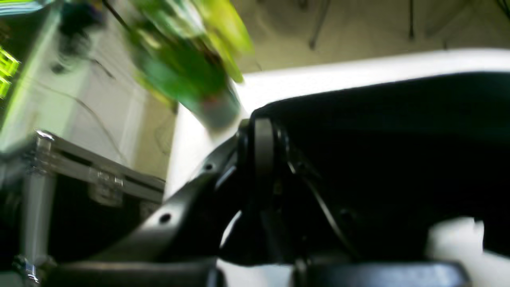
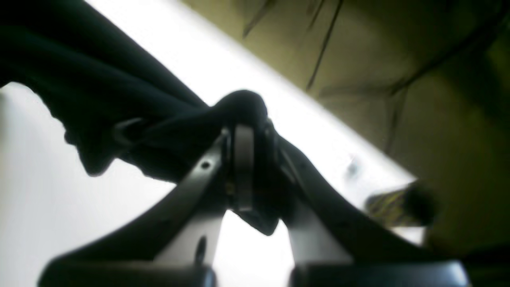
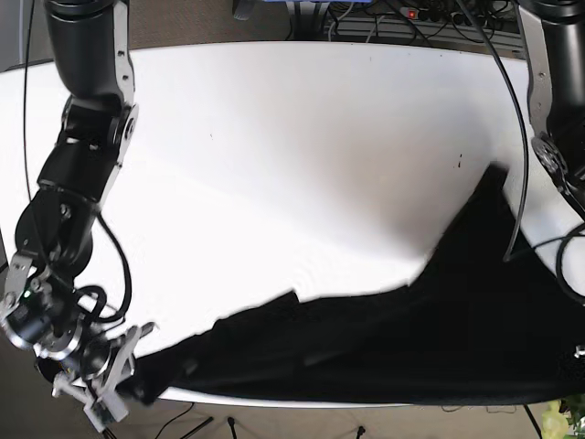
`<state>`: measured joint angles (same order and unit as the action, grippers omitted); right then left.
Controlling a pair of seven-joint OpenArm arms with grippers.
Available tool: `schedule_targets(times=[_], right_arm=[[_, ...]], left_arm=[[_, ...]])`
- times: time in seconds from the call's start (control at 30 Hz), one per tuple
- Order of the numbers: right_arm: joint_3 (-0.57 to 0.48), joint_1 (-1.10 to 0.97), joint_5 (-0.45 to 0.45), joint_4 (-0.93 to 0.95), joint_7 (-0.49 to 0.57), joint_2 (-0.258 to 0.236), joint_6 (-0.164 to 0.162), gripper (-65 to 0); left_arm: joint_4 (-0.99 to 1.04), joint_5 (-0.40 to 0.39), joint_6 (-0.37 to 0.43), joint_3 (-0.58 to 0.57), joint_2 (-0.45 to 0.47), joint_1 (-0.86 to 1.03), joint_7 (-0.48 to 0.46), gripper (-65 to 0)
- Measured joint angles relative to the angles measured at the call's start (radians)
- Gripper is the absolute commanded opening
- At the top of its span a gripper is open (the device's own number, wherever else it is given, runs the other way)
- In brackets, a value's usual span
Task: Fold the T-shirt properly
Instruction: 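Lift the black shirt with both grippers and swing it up, then lay the black shirt flat on the table with both grippers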
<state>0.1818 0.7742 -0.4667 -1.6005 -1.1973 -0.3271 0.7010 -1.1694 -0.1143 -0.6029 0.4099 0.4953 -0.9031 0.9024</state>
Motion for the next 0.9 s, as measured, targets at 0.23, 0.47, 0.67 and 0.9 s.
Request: schedule_targets(times=[0.23, 0.47, 0.67, 0.9], right_arm=[[-0.031, 0.095, -0.005, -0.007, 0.007, -0.03, -0.001, -65.0], [-0.028, -0.017, -0.05, -0.009, -0.003, -0.03, 0.002, -65.0], [0.018, -0.232, -0.061, -0.106, -0.011, -0.019, -0.002, -65.0], [0.048, -0.457, -0.073, -0.227, -0.008, 0.005, 0.002, -65.0]], left_arm=[[-0.003, -0.006, 0.001, 0.0, 0.017, -0.067, 0.02, -65.0], [-0.01, -0.009, 0.002, 0.008, 0.028, -0.002, 0.024, -65.0], [-0.019, -0.019, -0.001, 0.078, 0.012, 0.15, 0.032, -65.0], [-0.139, -0.01, 0.003, 0.154, 0.017, 0.366, 0.035, -65.0]])
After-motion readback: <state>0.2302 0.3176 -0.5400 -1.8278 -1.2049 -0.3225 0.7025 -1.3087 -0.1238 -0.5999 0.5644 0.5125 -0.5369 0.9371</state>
